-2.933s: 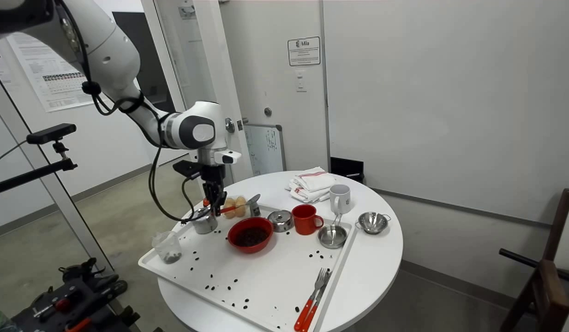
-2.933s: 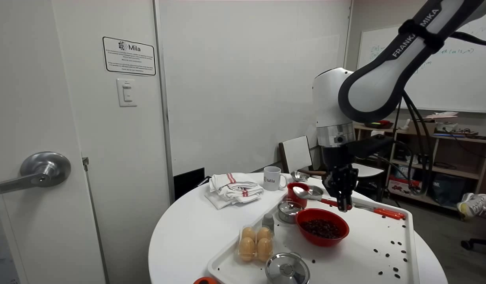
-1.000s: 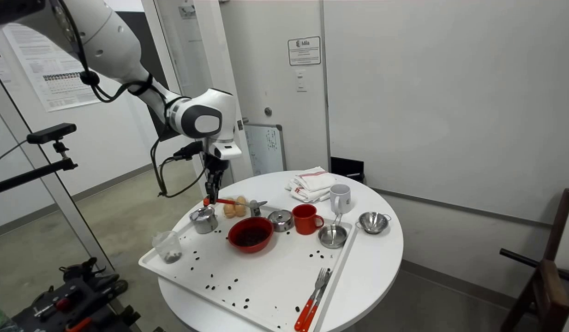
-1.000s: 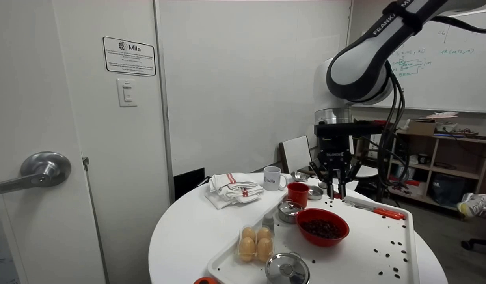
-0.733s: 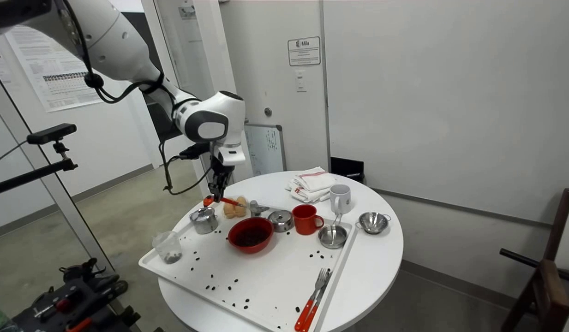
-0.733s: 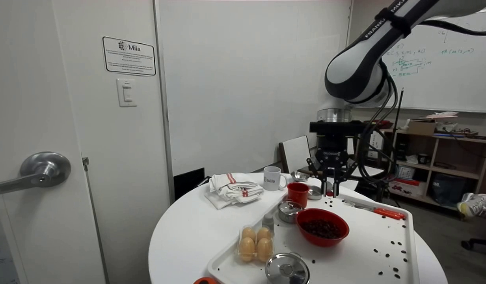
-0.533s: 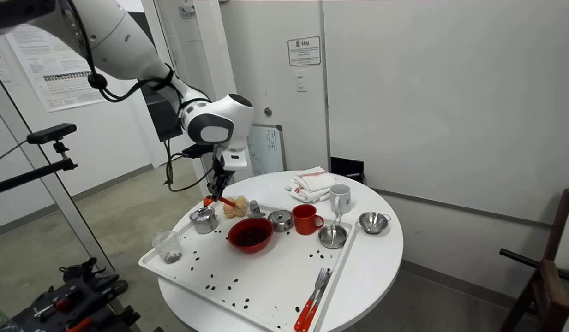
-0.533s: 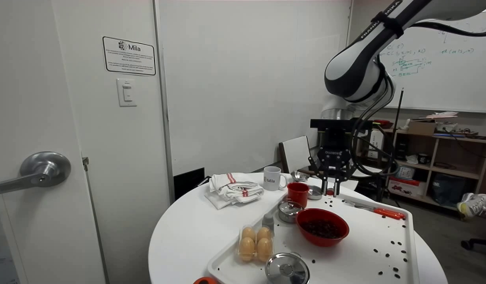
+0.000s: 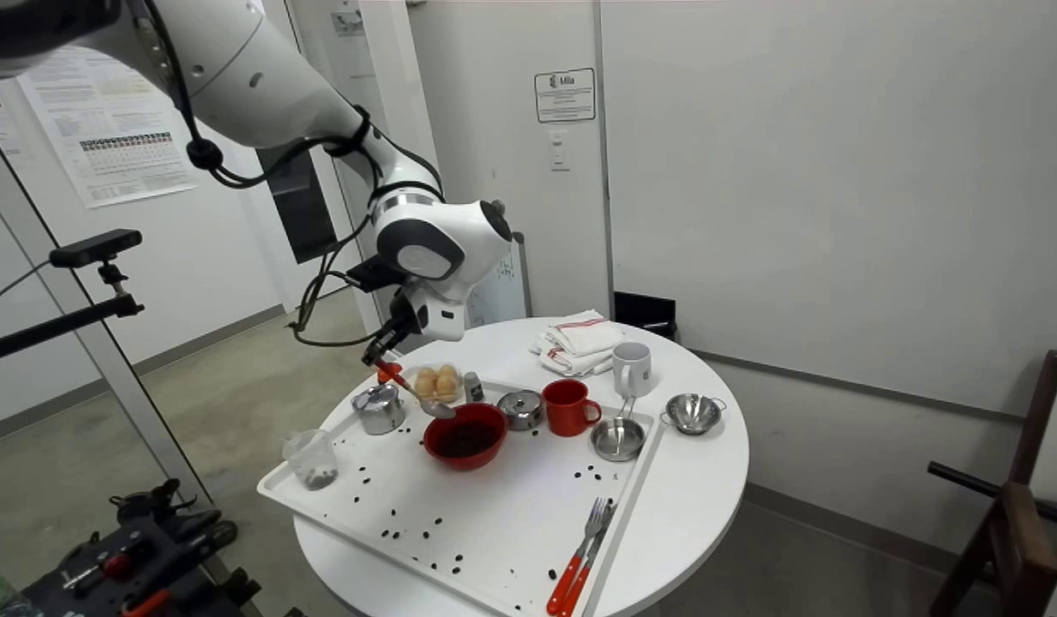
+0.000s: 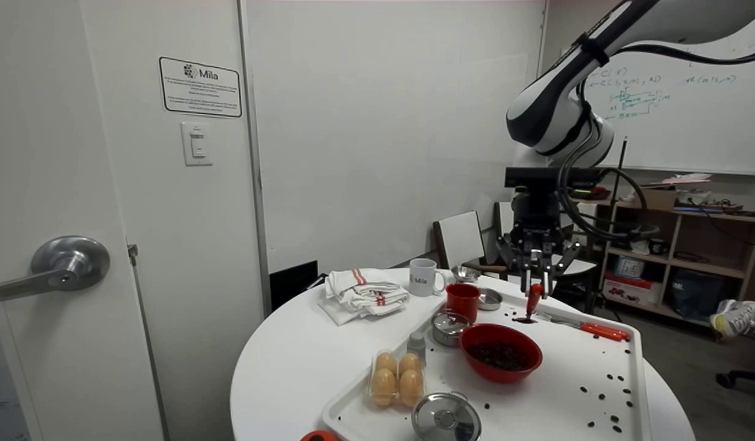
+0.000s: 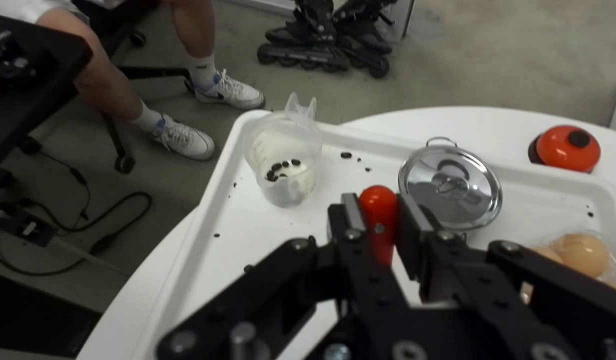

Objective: Use the spoon to stir the contents of the red bowl

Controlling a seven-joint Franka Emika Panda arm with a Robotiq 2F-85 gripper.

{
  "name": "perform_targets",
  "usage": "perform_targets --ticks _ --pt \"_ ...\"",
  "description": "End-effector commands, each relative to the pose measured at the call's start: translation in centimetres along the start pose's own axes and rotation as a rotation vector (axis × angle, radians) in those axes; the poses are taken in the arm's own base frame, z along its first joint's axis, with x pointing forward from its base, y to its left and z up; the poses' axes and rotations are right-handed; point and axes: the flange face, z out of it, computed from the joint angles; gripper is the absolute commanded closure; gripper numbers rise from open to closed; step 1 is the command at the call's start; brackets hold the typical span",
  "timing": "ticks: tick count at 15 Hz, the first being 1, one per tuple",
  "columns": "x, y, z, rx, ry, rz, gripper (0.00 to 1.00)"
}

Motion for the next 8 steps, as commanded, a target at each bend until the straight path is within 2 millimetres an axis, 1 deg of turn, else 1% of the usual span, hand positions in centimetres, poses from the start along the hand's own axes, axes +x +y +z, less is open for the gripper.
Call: perform_targets --ticks 1,5,8 --pt "1.6 -1.8 0.0 -0.016 -0.191 -0.028 0.92" --pt "4.6 -5.3 0.7 0.006 -0.313 0.036 0.92" --pt "6.9 -7.1 1.0 0.052 -0.359 0.062 0.92"
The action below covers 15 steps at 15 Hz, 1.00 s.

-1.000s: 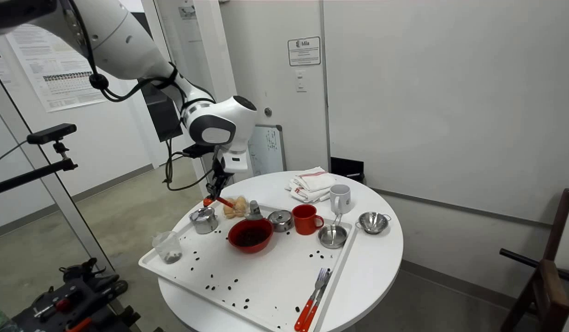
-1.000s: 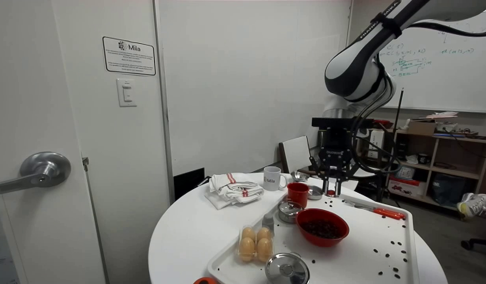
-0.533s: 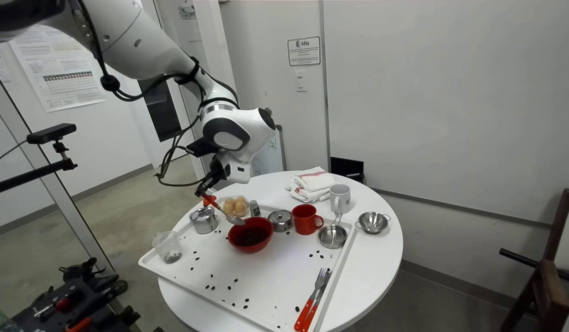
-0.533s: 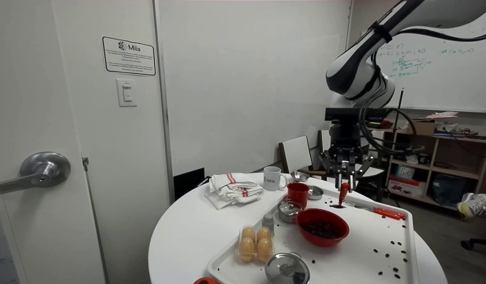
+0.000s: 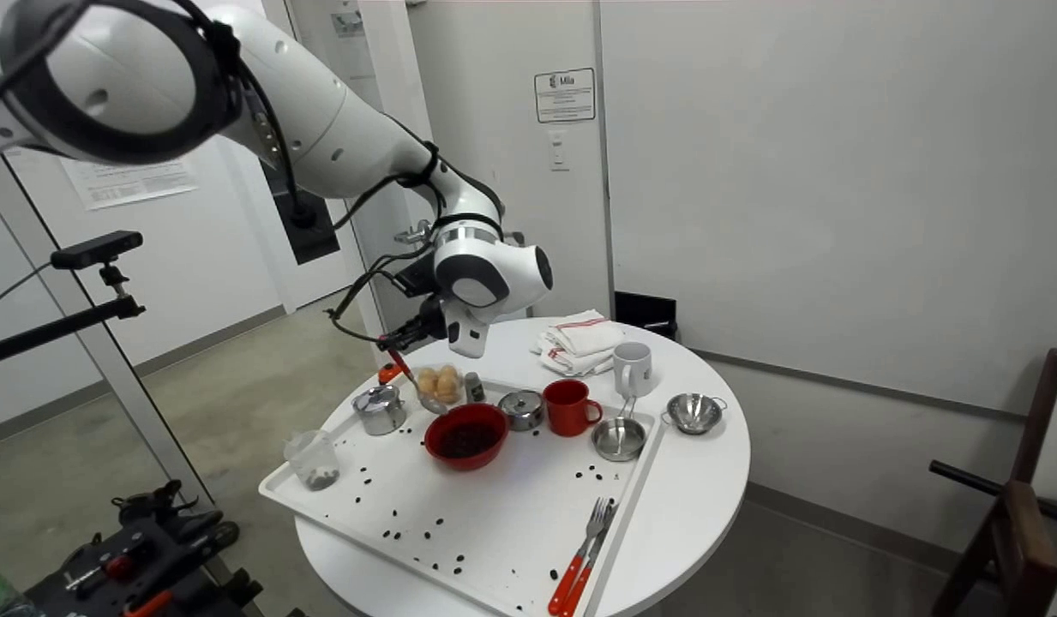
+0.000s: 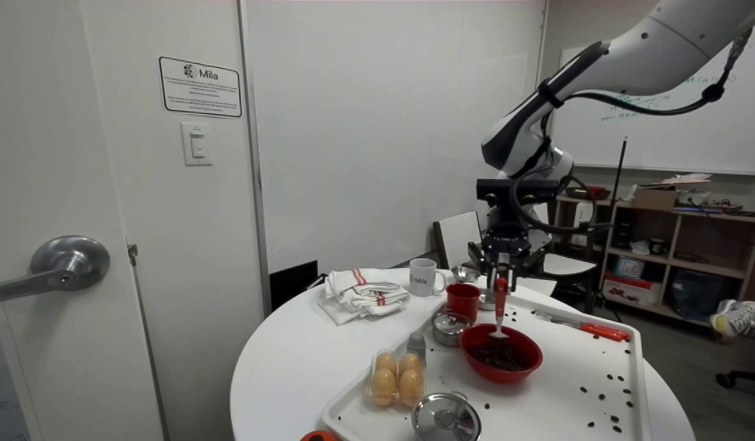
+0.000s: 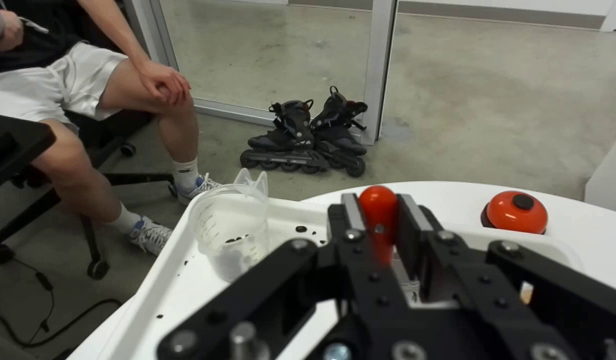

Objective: Use the spoon to stir the contents of the red bowl

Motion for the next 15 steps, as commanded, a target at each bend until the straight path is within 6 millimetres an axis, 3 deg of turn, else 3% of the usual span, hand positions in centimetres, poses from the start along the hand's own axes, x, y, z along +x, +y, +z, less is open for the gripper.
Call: perform_targets --ticks 1,5,11,15 --pt "2.8 -2.9 -0.8 0.031 -0.093 0.023 0.92" --pt "4.7 -3.2 -2.0 0.055 -0.181 0.037 0.92" --pt "7.2 -1.3 -4.4 0.108 -0.294 0.019 0.92" --pt "9.2 -0.3 -4.5 0.138 -0.324 0.045 0.91"
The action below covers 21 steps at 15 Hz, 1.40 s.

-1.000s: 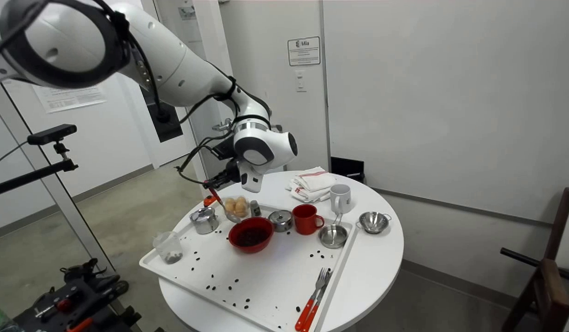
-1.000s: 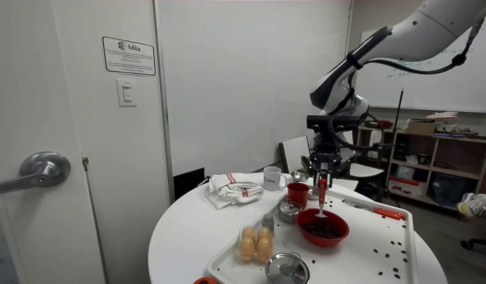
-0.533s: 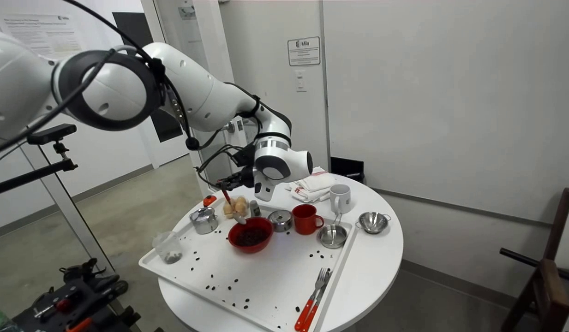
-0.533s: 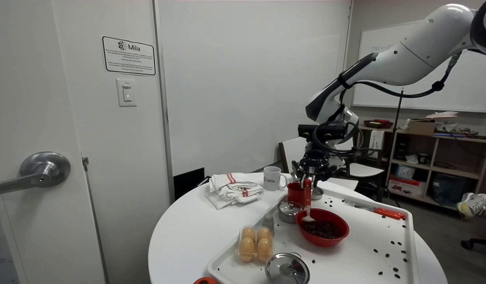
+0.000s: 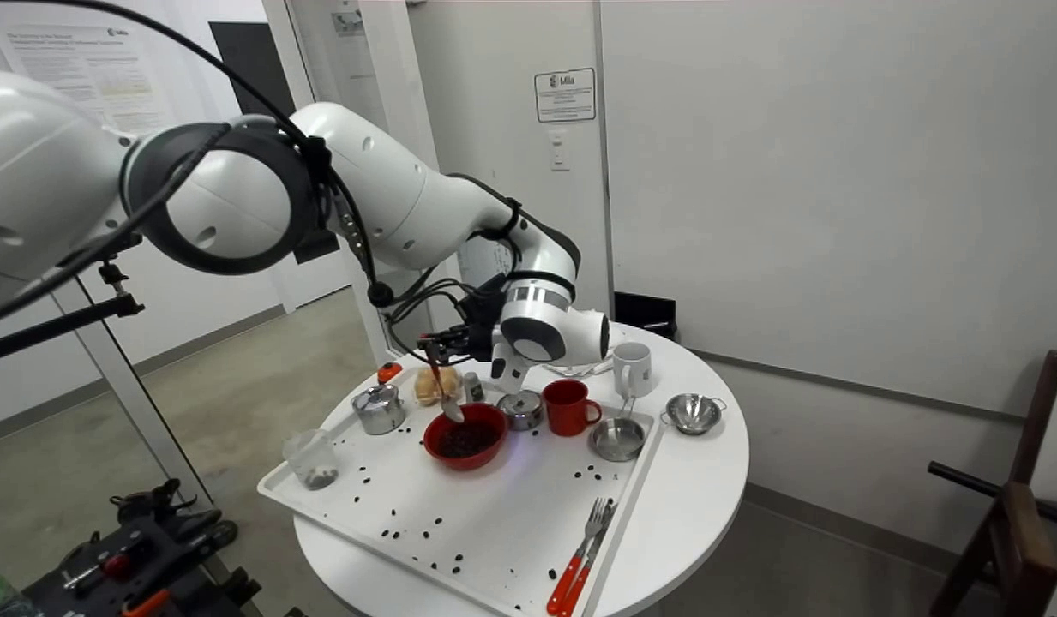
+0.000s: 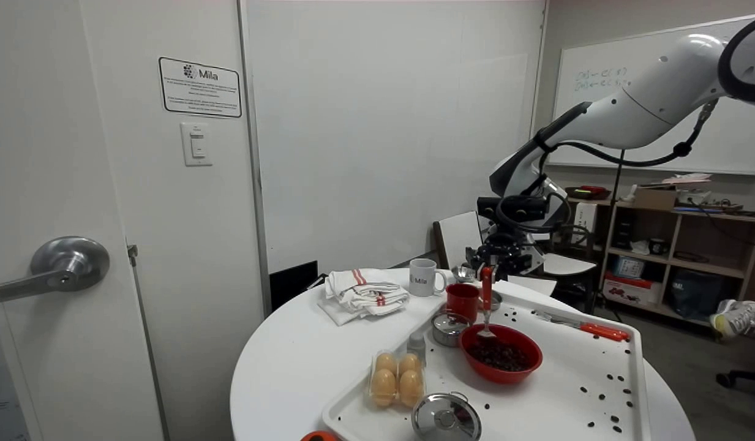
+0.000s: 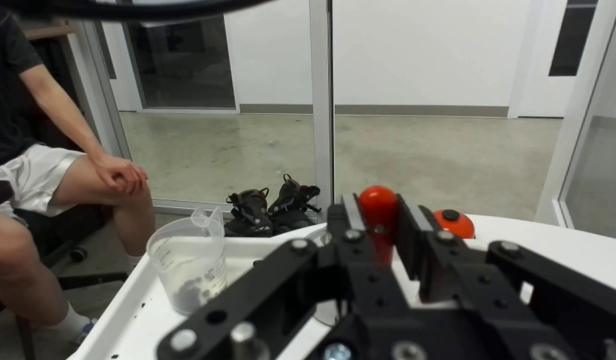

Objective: Use the spoon to stir the contents of the red bowl

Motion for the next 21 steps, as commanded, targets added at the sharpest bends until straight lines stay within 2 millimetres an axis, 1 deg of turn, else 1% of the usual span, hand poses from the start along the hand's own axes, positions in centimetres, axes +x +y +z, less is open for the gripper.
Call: perform_targets --ticks 1,7,9,12,15,18,21 --pt "1.6 -0.2 0.1 0.009 -0.038 0.0 0.91" --pt "4.3 0.5 3.2 -0.052 -0.015 0.04 0.92" --pt "5.0 1.1 3.4 -0.061 -0.013 0.041 0.92" --pt "5.9 2.3 2.4 -0.036 -0.021 0.026 0.92" --pt "6.4 3.4 0.4 0.004 -0.036 0.007 0.91" --pt "6.6 3.9 -1.5 0.041 -0.039 -0.009 0.91" --pt "6.6 4.0 -2.8 0.062 -0.038 -0.014 0.91"
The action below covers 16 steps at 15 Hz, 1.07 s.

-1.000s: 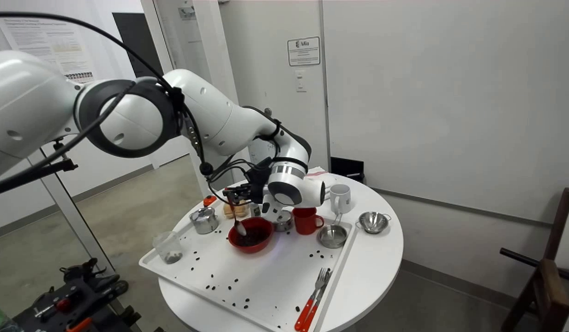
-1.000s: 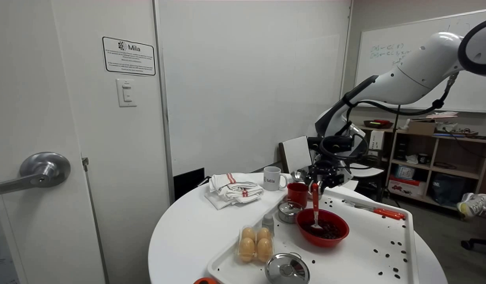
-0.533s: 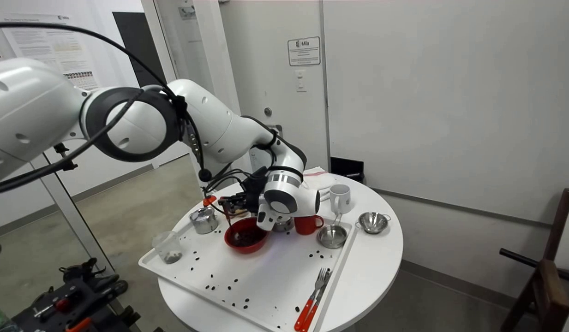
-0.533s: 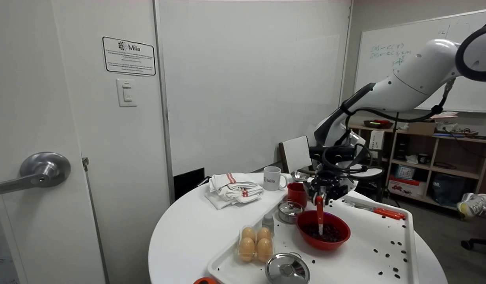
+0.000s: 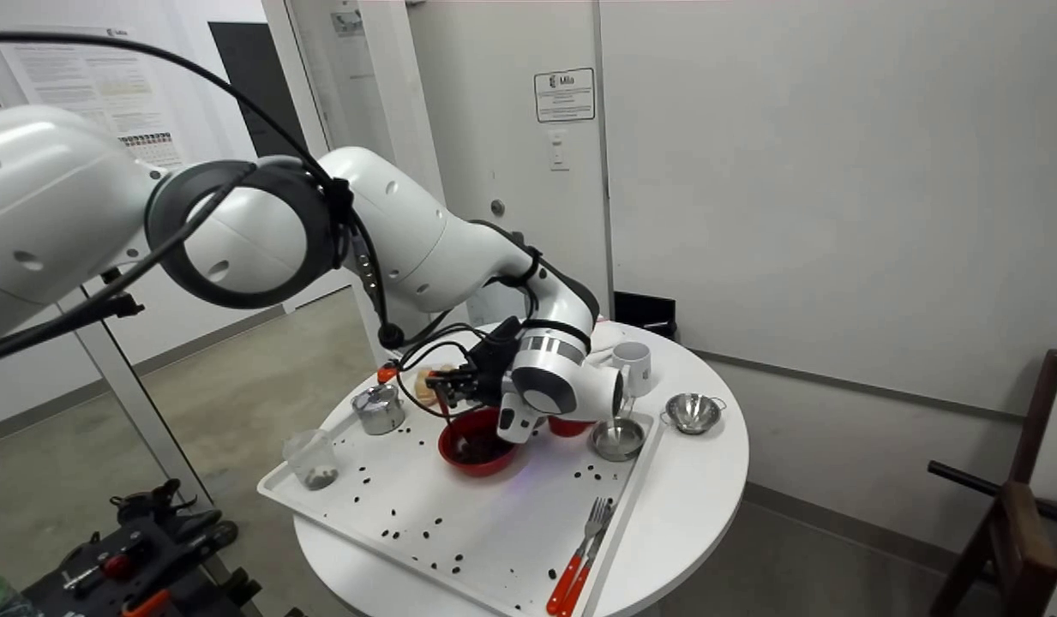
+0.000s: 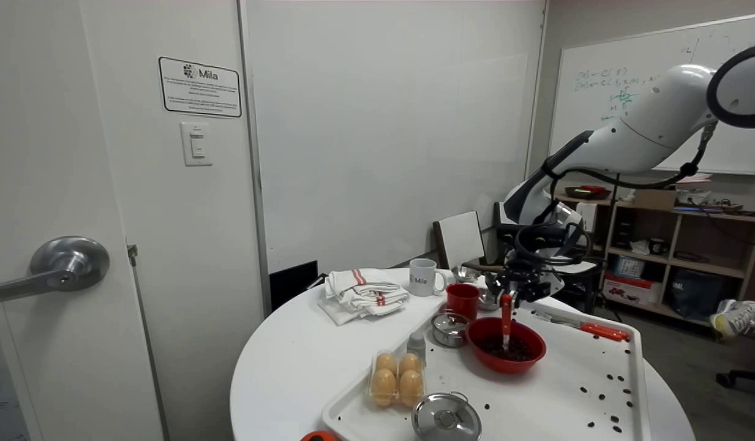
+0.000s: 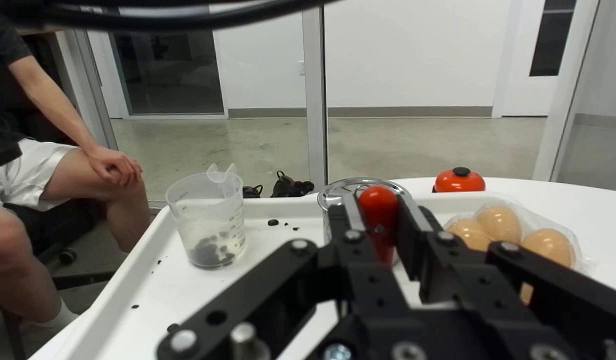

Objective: Use the spoon to stir the contents of the red bowl

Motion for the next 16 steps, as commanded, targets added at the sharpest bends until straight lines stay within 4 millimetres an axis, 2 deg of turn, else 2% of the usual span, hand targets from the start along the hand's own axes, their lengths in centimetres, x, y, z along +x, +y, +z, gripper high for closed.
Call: perform_targets --ticks 1,7,16 --pt "-0.1 0.2 -1.2 0.031 -0.012 -0.023 0.91" --pt "-0.2 0.5 -3.1 0.09 -0.025 -0.03 0.91" --pt "1.1 2.8 -5.8 0.19 -0.054 -0.065 0.91"
